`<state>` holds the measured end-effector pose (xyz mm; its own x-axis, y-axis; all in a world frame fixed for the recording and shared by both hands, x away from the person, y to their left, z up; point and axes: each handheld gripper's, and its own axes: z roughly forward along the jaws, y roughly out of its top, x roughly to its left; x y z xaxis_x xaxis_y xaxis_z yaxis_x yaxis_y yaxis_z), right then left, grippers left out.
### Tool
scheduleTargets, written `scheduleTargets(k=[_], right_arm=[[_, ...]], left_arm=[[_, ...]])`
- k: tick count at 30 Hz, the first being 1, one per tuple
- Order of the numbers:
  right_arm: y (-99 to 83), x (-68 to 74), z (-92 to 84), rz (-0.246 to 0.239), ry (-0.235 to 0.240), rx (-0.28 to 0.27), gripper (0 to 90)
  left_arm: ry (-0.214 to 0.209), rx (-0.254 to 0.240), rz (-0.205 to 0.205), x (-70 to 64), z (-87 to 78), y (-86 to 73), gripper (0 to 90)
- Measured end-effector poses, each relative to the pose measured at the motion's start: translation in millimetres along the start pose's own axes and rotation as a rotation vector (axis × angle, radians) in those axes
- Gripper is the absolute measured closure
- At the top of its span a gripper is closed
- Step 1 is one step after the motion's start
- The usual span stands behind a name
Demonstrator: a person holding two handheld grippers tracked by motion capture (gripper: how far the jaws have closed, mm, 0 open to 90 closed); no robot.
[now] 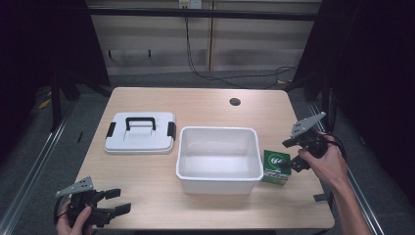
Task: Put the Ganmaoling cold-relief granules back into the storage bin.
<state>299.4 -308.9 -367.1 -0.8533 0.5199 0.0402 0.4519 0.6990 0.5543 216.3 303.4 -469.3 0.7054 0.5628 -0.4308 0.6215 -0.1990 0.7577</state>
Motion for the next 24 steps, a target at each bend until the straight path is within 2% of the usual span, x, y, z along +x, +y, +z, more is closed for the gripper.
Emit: scheduleTargets(k=[5, 7, 8, 10, 14, 16, 18, 19, 22, 24], right_arm=[[4.2, -0.6, 5.6, -0.022, 0.016, 0.02, 12.3], [7.9, 1.9, 9.3, -0.023, 0.031, 0.064, 12.0], [10.9, 1.4, 13.9, -0.048, 0.038, 0.102, 10.0], [12.8, 0.2, 18.8, -0.072, 0.034, 0.123, 8.8], [15.6, -1.2, 30.0, -0.096, 0.054, 0.214, 8.6], [17.2, -2.5, 33.5, -0.107, 0.045, 0.249, 8.6], [18.0, -5.3, 37.5, -0.13, 0.05, 0.277, 8.6], [18.7, -5.2, 38.3, -0.116, 0.045, 0.288, 8.6], [19.4, -8.4, 42.7, -0.13, 0.05, 0.318, 8.6], [19.5, -9.0, 46.0, -0.128, 0.033, 0.343, 8.7]], left_arm=[[-0.002, 0.002, -0.002, 0.1, 0.3, 0.0, 16.0], [-0.002, 0.001, 0.0, -0.1, 0.5, -0.1, 16.0], [-0.001, 0.001, 0.0, -0.3, 0.3, -0.1, 16.0], [0.0, 0.0, 0.0, -0.2, 0.0, -0.2, 16.0], [0.0, -0.002, 0.0, 0.0, -0.2, -0.2, 16.0], [-0.002, 0.001, 0.0, 0.0, 0.1, -0.1, 16.0], [-0.002, 0.001, 0.0, 0.1, 0.2, -0.2, 16.0], [-0.003, 0.001, 0.0, 0.0, 0.1, -0.2, 16.0], [-0.002, 0.001, 0.001, 0.0, 0.0, -0.1, 16.0], [-0.002, 0.001, 0.0, 0.0, 0.1, -0.1, 16.0]])
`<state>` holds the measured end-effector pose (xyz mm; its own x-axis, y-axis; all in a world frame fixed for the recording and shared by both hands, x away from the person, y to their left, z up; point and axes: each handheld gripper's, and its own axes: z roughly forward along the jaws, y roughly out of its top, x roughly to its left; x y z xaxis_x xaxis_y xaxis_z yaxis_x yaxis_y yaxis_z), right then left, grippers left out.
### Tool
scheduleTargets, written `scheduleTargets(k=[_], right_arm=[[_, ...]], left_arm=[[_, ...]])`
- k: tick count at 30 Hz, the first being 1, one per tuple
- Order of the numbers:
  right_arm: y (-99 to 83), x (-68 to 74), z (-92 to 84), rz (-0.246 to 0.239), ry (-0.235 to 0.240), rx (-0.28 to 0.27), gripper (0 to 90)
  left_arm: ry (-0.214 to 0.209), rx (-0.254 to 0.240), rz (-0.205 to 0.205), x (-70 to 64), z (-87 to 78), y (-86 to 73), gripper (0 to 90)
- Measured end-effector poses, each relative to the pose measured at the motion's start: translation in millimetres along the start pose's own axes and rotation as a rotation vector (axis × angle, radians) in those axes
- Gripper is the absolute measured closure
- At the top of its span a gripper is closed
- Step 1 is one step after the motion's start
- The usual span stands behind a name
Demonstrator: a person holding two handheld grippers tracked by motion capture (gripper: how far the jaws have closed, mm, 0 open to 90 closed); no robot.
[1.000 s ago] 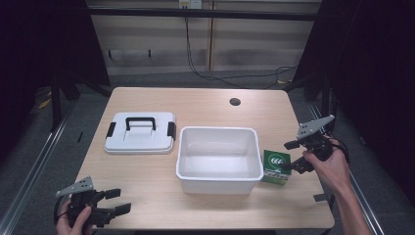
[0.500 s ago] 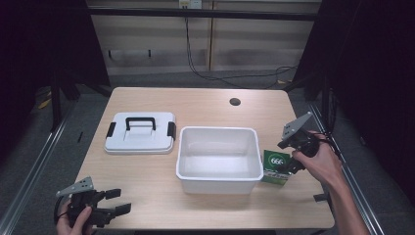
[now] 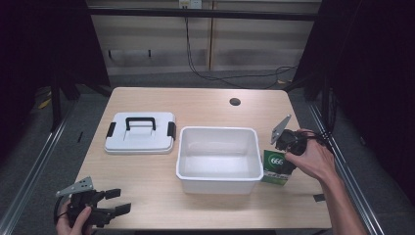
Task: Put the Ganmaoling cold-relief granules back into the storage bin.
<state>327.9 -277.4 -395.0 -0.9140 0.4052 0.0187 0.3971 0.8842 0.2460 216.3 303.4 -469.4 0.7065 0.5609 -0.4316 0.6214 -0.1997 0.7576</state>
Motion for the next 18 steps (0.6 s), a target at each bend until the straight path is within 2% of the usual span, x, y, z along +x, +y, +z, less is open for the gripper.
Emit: scheduleTargets(k=[3, 5, 7, 9, 10, 18], right_arm=[[1.3, -2.5, 5.8, -0.021, -0.006, 0.038, 8.6], [1.2, -3.9, 7.8, -0.036, 0.005, 0.037, 8.6], [2.1, -4.0, 8.9, -0.031, -0.01, 0.036, 8.7], [3.9, -4.7, 11.1, -0.05, 0.001, 0.045, 8.7], [5.2, -4.9, 13.9, -0.064, -0.001, 0.068, 8.7], [8.8, -5.6, 26.3, -0.078, 0.003, 0.126, 8.9]], left_arm=[[0.001, 0.001, 0.003, 0.2, 0.0, 0.1, 16.0], [-0.001, 0.002, 0.001, 0.2, 0.2, 0.0, 16.0], [-0.003, 0.003, -0.001, 0.2, 0.3, -0.1, 16.0], [-0.001, 0.002, 0.001, 0.3, 0.1, 0.0, 16.0], [-0.002, 0.003, 0.003, 0.4, 0.1, 0.0, 16.0], [-0.004, 0.005, 0.004, 0.1, 0.6, 0.0, 16.0]])
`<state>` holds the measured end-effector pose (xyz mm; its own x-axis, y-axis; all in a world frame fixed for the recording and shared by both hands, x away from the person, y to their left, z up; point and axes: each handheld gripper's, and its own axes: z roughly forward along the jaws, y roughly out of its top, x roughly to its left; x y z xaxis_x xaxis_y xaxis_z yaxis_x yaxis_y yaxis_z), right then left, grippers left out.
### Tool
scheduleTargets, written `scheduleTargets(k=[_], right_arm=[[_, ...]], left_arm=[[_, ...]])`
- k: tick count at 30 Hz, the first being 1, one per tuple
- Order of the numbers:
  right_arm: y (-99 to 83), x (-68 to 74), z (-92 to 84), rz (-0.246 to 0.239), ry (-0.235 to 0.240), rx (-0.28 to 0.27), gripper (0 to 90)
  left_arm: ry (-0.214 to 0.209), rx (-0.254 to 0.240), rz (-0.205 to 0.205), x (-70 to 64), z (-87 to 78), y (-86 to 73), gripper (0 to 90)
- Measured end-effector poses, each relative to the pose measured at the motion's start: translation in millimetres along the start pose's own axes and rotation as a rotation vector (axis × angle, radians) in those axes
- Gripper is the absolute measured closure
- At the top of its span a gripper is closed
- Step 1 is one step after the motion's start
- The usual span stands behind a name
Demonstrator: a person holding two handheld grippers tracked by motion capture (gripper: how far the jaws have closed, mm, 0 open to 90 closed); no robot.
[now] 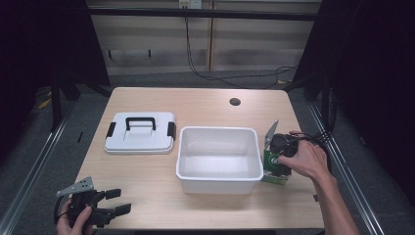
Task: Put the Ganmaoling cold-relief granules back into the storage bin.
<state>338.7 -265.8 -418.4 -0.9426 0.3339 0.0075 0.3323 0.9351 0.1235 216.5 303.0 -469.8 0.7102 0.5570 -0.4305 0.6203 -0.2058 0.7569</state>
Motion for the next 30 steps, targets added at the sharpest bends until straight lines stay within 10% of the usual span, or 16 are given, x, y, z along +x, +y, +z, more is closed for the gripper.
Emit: scheduleTargets(k=[17, 30], right_arm=[[1.2, 1.1, 5.9, -0.041, 0.007, 0.017, 15.0], [-19.0, 7.6, -9.0, 0.052, 0.01, -0.078, 15.6]], left_arm=[[0.001, 0.0, 0.002, 0.3, -0.5, 0.0, 16.0], [0.0, 0.0, 0.0, 0.2, -0.2, -0.1, 16.0]])
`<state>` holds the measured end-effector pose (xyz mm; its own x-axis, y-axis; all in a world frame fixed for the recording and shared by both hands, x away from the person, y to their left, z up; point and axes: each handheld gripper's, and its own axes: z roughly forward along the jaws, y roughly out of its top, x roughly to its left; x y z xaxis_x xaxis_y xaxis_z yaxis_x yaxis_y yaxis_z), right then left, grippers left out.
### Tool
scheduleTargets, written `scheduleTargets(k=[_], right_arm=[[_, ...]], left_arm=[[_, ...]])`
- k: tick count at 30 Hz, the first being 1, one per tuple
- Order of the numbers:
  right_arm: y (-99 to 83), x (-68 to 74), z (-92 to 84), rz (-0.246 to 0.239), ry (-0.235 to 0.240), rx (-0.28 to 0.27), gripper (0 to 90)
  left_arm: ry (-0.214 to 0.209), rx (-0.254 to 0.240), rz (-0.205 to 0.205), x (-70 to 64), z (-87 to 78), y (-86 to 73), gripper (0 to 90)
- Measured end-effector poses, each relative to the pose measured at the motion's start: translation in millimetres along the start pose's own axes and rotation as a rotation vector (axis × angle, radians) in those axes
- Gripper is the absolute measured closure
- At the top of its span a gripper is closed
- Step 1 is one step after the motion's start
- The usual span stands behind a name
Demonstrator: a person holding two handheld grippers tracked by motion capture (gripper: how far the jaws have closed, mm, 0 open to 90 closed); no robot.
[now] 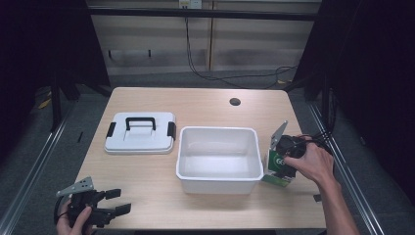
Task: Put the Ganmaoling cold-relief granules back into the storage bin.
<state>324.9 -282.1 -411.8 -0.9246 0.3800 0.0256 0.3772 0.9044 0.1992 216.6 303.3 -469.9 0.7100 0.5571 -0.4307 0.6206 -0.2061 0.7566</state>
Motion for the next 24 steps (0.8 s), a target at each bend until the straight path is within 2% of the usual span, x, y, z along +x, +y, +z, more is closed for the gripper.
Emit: scheduleTargets(k=[3, 9, 10, 12, 13, 17, 21, 24], right_arm=[[-4.4, 0.5, -3.3, 0.009, -0.005, -0.014, 15.7], [-17.7, 3.3, -15.0, 0.057, -0.031, -0.072, 15.9], [-22.8, 3.5, -19.6, 0.074, -0.042, -0.106, 15.9], [-24.9, 3.4, -21.7, 0.081, -0.046, -0.123, 15.9], [-28.0, 4.0, -25.2, 0.104, -0.059, -0.15, 16.0], [-31.8, 5.8, -27.2, 0.109, -0.074, -0.18, 16.0], [-32.3, 5.7, -27.8, 0.113, -0.073, -0.174, 16.0], [-35.5, 6.2, -30.2, 0.118, -0.066, -0.206, 16.0]], left_arm=[[0.0, 0.0, -0.002, 0.1, 0.0, -0.2, 16.0], [0.004, -0.005, -0.01, 0.2, -0.6, -0.8, 16.0], [0.004, -0.002, -0.003, 0.0, -0.3, -0.5, 16.0], [0.007, 0.001, 0.004, 0.4, -0.4, -0.4, 16.0], [0.005, -0.002, -0.004, 0.1, -0.3, -0.7, 16.0], [0.007, -0.001, -0.005, 0.2, -0.3, -0.8, 16.0], [0.005, -0.003, -0.005, -0.1, -0.6, -0.9, 16.0], [0.002, -0.005, -0.007, -0.4, -0.8, -1.0, 16.0]])
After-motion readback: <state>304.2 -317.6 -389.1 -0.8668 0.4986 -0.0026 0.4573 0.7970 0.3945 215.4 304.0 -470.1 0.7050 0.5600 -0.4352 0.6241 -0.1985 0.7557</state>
